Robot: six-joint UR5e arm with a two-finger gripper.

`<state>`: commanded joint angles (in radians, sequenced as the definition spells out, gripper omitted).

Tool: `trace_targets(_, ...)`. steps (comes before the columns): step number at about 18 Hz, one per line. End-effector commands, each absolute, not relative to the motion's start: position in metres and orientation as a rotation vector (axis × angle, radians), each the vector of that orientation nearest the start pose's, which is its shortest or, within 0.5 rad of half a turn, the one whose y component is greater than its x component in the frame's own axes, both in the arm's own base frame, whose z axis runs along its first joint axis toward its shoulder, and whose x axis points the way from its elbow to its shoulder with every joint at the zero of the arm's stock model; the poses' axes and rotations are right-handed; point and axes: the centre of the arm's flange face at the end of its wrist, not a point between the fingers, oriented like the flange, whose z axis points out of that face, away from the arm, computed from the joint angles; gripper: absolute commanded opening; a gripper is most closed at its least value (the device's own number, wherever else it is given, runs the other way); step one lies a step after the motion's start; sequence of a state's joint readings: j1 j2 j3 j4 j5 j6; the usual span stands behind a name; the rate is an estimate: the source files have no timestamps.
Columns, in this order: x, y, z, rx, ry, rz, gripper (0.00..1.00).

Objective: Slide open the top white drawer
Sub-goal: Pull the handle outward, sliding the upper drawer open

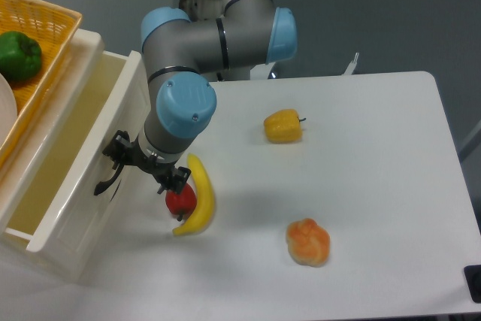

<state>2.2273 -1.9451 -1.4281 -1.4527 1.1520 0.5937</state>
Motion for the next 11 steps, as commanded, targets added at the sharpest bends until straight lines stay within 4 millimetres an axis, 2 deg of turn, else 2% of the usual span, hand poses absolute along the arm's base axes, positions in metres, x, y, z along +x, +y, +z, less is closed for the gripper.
trace_targets(11, -0.2479, 0.5999, 0.3659, -2.927, -0.138, -0.604, 1.00)
